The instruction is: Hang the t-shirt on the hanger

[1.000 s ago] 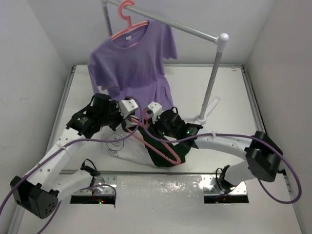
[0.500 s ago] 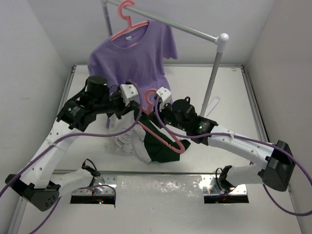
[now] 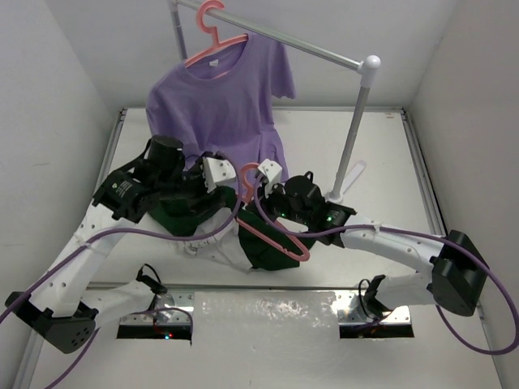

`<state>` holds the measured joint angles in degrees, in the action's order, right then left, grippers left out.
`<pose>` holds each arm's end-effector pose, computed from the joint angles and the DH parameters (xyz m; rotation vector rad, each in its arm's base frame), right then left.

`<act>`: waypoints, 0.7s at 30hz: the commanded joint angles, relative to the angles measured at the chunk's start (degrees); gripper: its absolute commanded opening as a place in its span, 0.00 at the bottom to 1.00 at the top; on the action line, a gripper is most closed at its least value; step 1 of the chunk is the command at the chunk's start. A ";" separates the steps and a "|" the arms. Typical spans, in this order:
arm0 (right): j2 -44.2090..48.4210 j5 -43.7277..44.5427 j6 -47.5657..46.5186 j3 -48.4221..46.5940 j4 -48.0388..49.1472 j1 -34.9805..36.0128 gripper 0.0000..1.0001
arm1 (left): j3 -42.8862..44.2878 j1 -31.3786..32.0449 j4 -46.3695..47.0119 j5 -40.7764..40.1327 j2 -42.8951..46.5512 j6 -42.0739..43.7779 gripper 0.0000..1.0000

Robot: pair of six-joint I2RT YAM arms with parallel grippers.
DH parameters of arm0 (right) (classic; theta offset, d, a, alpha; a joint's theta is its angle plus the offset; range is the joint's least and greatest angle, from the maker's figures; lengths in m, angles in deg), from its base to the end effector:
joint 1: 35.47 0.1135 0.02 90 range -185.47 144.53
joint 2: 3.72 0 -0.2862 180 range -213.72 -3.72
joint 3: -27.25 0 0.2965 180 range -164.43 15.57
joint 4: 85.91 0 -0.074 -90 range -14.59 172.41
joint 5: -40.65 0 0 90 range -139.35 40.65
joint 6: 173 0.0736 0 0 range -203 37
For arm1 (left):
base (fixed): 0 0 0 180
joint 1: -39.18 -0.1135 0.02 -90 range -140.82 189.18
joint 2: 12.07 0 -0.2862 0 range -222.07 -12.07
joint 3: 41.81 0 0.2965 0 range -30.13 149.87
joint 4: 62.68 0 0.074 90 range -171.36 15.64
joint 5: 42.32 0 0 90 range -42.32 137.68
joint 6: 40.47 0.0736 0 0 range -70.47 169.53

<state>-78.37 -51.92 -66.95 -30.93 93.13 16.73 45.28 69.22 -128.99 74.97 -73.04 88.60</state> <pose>0.2238 0.2938 0.2612 -0.6409 1.8593 0.8464 0.2028 -0.1563 0.4043 1.4549 1.6746 -0.4529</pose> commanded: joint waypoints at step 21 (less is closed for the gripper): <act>1.26 -15.53 -1.64 0.71 4.14 -0.35 0.00 | -16.36 -1.83 14.66 -8.93 3.41 16.47 0.76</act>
<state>-78.42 -61.07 -66.95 -29.07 94.93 15.97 28.54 67.91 -119.31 61.77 -69.33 101.47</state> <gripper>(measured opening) 0.033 0.760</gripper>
